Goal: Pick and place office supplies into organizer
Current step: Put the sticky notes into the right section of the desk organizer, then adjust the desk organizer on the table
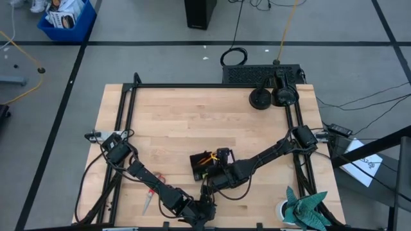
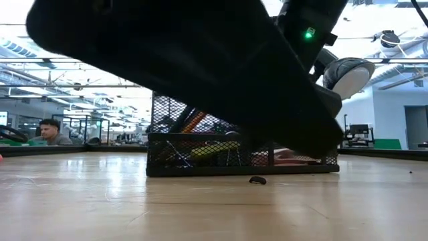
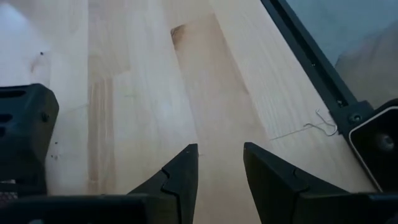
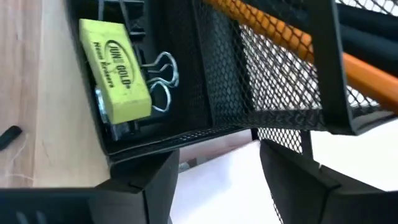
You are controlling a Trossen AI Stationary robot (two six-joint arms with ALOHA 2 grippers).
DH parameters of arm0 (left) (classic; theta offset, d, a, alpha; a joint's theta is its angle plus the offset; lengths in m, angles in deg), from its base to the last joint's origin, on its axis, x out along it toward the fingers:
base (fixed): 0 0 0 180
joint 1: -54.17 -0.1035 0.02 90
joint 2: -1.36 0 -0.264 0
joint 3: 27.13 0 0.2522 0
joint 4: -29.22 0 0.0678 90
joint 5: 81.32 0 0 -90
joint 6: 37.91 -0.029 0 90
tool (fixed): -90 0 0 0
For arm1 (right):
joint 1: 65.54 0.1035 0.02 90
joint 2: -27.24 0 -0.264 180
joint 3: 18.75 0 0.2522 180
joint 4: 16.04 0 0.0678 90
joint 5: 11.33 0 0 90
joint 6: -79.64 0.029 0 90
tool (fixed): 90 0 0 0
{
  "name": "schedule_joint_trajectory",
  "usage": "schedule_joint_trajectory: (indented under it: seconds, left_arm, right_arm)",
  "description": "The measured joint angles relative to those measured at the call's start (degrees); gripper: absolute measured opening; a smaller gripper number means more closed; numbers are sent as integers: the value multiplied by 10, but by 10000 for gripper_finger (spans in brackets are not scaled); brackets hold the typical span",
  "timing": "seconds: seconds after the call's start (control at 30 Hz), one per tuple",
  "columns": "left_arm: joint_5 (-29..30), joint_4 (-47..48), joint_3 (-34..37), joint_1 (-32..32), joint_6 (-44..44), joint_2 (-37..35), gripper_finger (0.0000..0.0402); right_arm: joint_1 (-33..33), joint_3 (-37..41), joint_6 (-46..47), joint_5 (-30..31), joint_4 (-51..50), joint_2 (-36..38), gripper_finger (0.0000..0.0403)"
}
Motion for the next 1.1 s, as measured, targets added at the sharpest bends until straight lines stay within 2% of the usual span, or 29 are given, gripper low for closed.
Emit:
schedule_joint_trajectory:
  seconds: [0.2,0.4,0.67,0.9,1.1]
  left_arm:
    - [2,2,0,0,-13,0,136]
    - [14,3,0,0,-38,0,136]
    - [27,8,0,0,-33,-3,136]
    - [50,58,0,-4,4,-3,136]
    - [53,67,0,-7,12,-4,136]
  right_arm:
    - [0,-1,7,-10,0,2,224]
    - [0,-1,-1,-22,-6,9,200]
    - [0,0,2,-16,-19,20,116]
    - [1,0,14,-14,-42,44,34]
    - [8,0,21,-14,-46,71,2]
